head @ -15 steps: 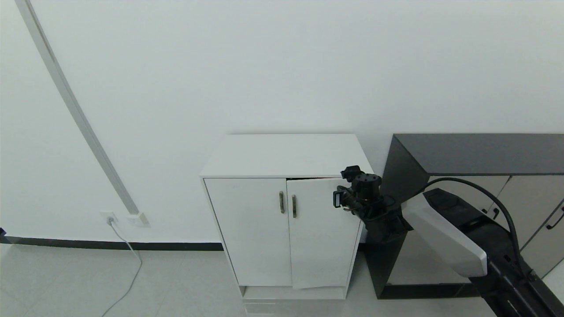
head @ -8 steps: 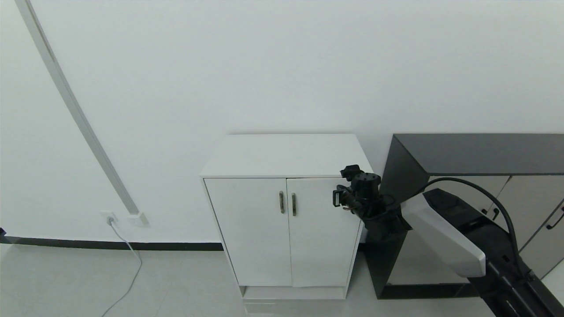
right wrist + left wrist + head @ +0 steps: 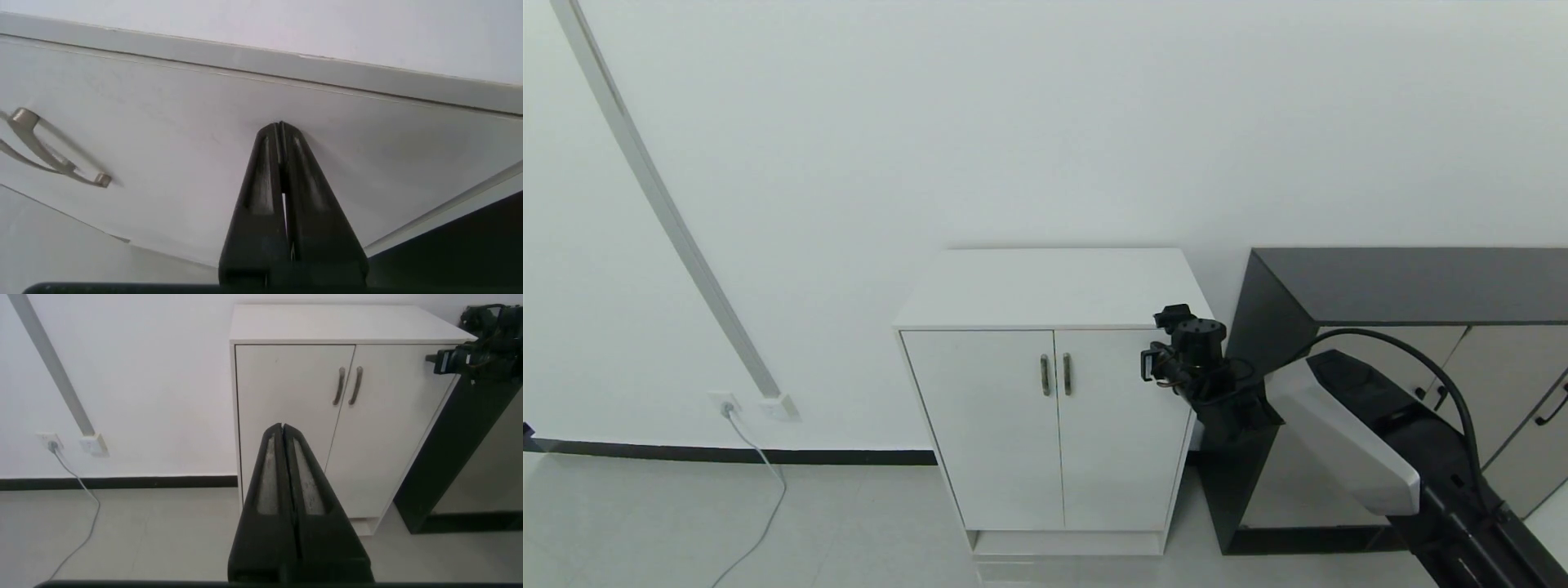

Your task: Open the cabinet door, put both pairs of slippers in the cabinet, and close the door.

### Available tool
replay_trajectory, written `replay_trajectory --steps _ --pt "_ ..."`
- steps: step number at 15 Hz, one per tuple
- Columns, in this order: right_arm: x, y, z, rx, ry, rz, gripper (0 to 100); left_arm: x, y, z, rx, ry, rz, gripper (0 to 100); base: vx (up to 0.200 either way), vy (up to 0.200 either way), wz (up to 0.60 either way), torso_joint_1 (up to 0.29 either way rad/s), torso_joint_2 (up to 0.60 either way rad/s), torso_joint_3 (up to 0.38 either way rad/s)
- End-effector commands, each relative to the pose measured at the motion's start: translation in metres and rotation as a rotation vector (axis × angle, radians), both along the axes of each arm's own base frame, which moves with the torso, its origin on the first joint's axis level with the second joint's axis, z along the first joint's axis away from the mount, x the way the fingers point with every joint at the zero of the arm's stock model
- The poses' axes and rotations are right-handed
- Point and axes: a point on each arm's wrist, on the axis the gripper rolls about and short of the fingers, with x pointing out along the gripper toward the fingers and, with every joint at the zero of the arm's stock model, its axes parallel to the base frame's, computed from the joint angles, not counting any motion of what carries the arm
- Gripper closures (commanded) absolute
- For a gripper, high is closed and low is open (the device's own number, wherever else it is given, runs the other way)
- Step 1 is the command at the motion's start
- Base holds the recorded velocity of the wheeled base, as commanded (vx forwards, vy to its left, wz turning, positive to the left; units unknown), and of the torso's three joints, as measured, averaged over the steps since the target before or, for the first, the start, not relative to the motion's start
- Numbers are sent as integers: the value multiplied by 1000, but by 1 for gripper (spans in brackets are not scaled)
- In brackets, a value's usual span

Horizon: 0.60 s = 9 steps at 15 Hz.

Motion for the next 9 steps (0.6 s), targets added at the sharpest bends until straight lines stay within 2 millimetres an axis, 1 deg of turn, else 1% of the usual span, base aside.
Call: replay_trajectory --steps 1,5,6,8,9 --pt "0 1 0 0 0 0 100 0 0 0 0 0 1 100 0 0 0 0 0 0" --pt "-2 0 -1 -3 6 -6 100 0 0 0 0 0 1 100 0 0 0 0 0 0" --pt "-5 -2 2 -6 10 -17 100 0 0 0 0 0 3 100 0 0 0 0 0 0" --pt "-21 -7 15 5 29 -25 100 0 0 0 1 0 3 100 0 0 0 0 0 0" --pt "-35 -10 27 14 35 -22 100 0 0 0 1 0 3 100 0 0 0 0 0 0"
